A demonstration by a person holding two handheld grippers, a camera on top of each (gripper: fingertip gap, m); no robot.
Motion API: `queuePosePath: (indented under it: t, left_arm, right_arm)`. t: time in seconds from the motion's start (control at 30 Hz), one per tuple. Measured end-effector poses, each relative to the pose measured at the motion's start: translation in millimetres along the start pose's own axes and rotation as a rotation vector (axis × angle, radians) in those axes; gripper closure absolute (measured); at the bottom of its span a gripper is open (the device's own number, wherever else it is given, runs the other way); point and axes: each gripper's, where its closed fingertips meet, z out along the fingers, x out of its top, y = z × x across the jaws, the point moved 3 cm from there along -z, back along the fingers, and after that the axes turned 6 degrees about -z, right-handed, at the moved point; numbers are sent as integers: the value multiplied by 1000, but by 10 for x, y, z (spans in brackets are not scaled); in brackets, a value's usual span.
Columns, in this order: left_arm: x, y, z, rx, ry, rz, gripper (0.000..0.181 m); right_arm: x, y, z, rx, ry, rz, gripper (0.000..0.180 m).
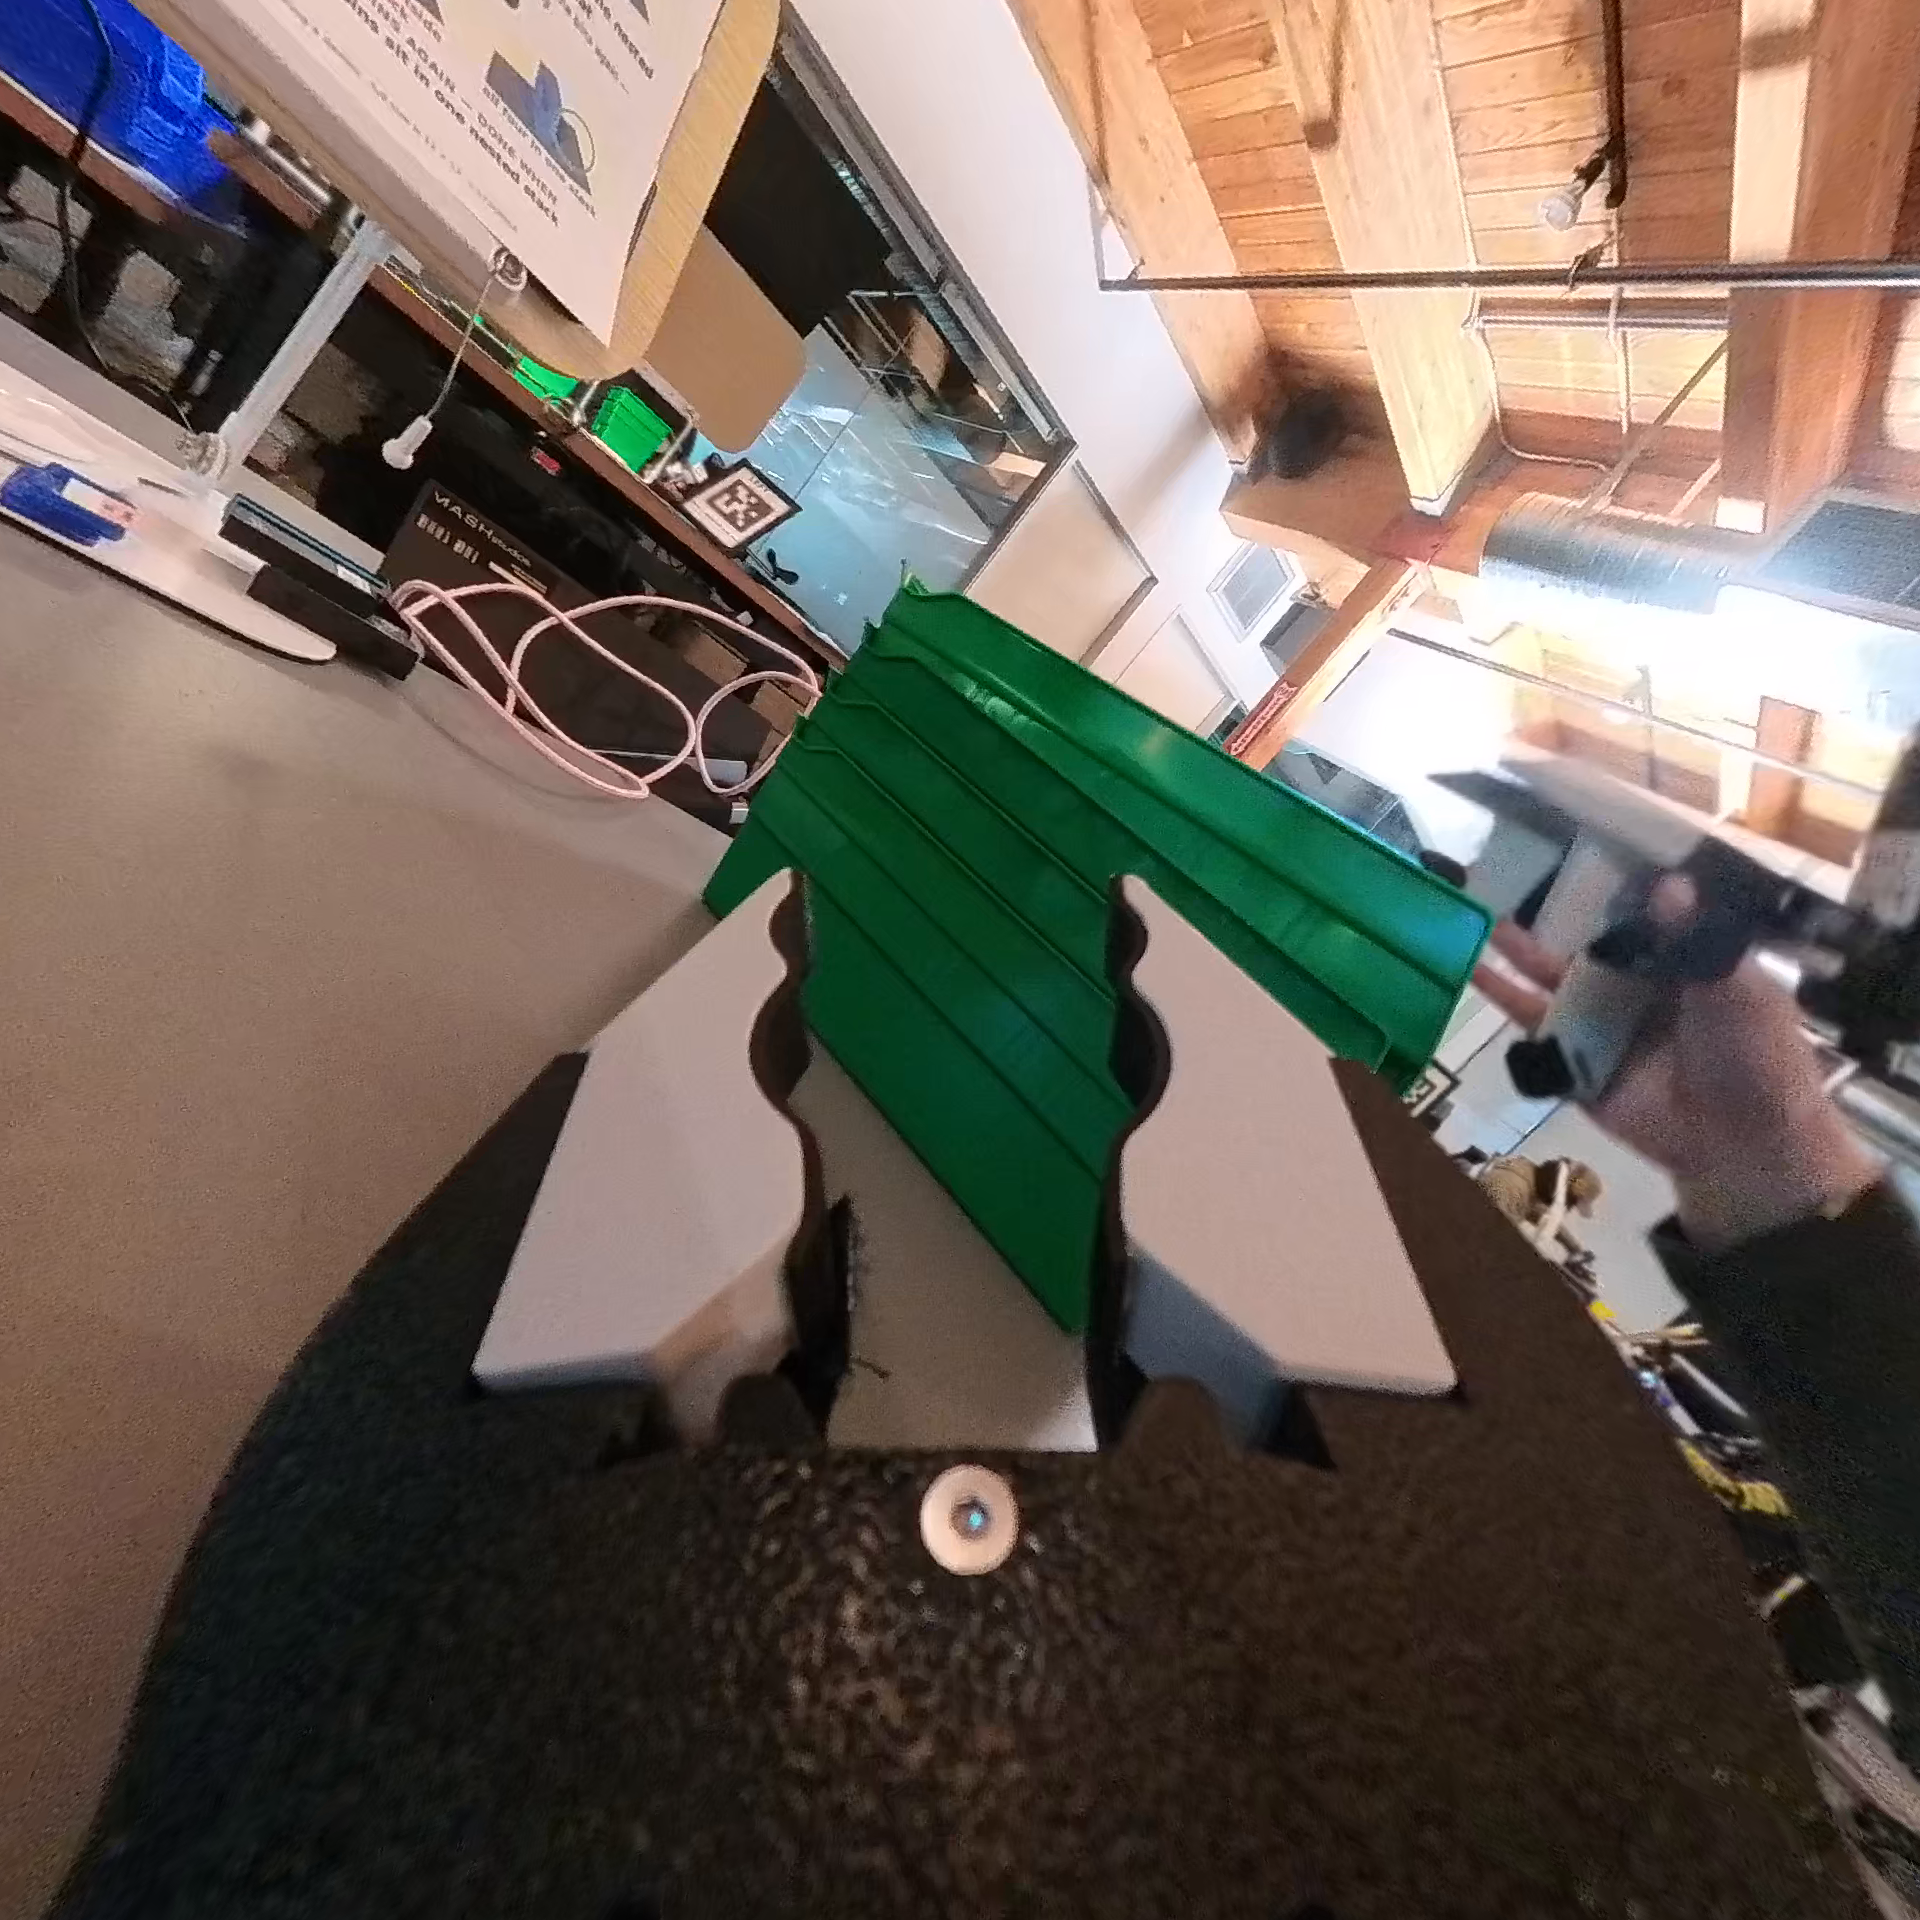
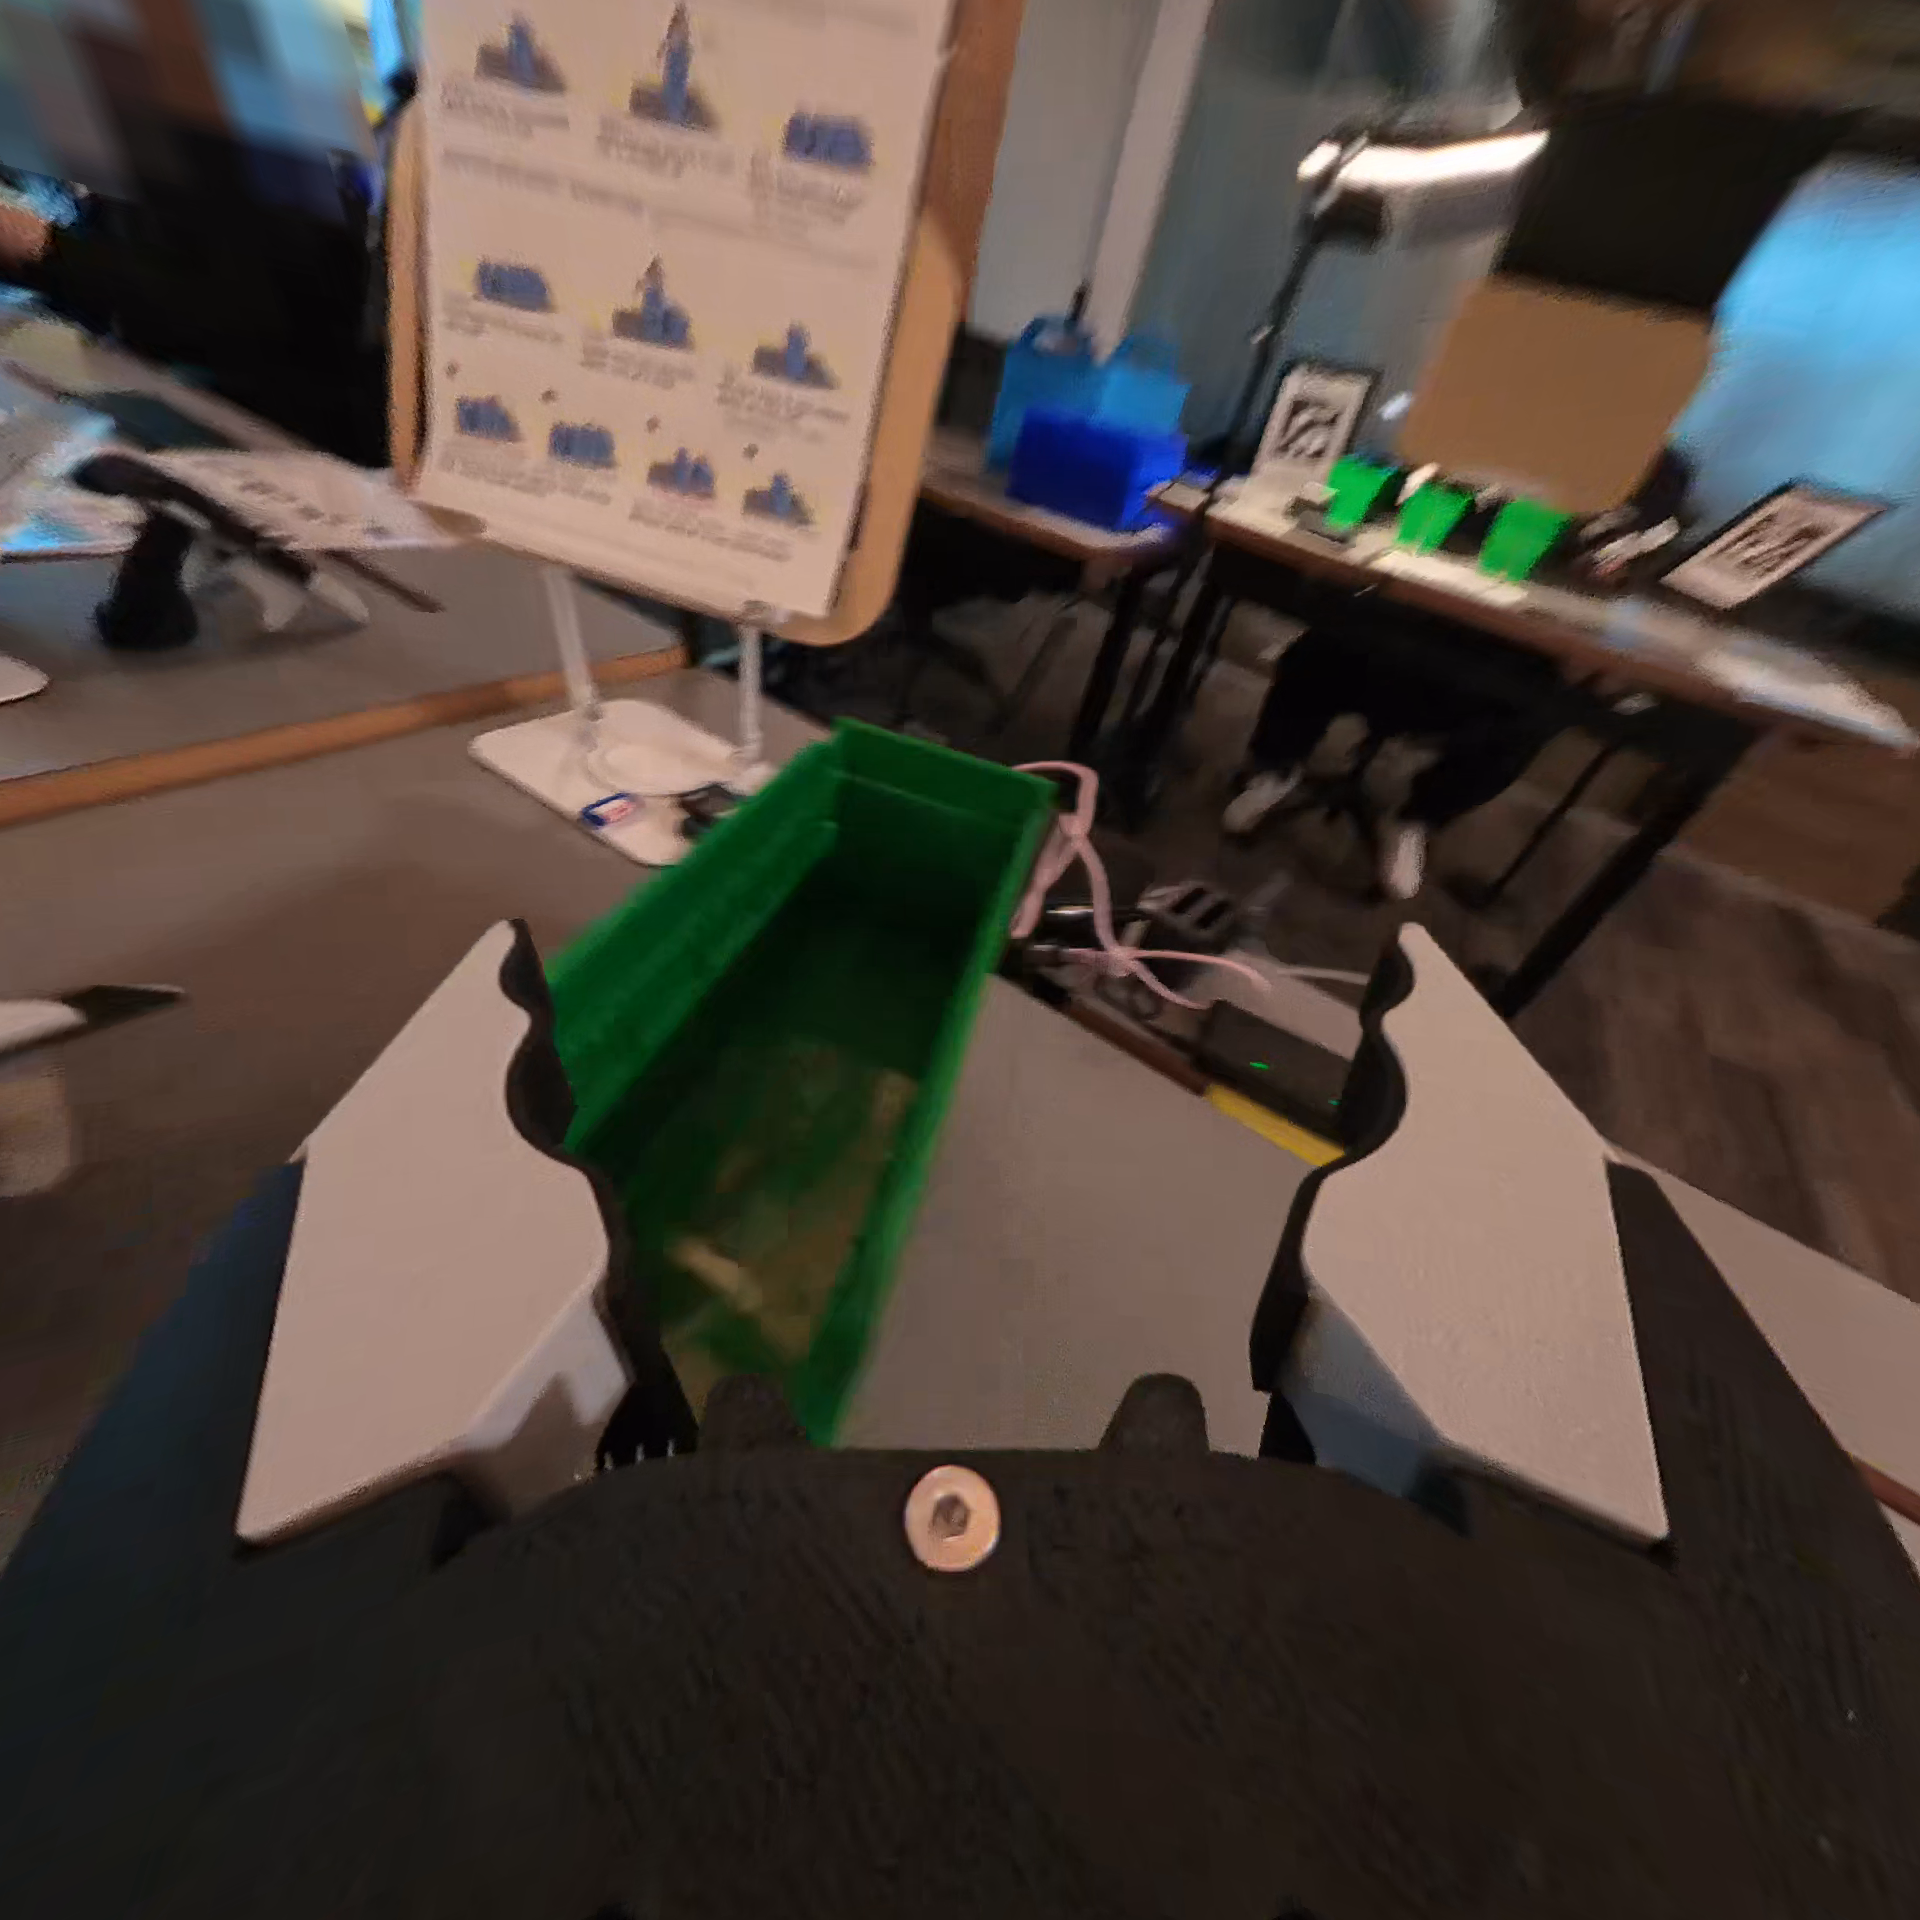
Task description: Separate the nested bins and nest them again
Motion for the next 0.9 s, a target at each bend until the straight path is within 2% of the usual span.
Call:
queuePosePath:
  t: [0.13, 0.2, 0.33, 0.43, 0.63, 0.77, 0.83, 0.9]
  left_arm:
    - [-20, 5, 21, 18, -12, 37, 126]
    - [-33, 12, 32, 31, -21, 70, 125]
    - [-32, 17, 40, 56, -27, 131, 125]
    - [-38, 24, 52, 59, -30, 144, 125]
    - [-109, 100, 86, 103, -78, 338, 123]
    - [-171, 155, 114, 106, -107, 423, 122]
    - [-163, 145, 110, 112, -104, 423, 122]
    - [-139, 129, 99, 126, -94, 432, 122]
  right_arm:
    - [-697, 515, -432, -200, 162, 43, 32]
    - [-972, 682, -587, -209, 276, 188, 42]
    - [-1479, 908, -673, -241, 326, 330, 41]
    - [-1522, 934, -671, -152, 297, 370, 40]
    - [-1611, 1090, -820, -277, 273, 214, 52]
    - [-1610, 1052, -830, -240, 295, 286, 57]
    - [-1567, 990, -830, -197, 319, 330, 65]
    - [-1530, 937, -834, -162, 339, 386, 81]
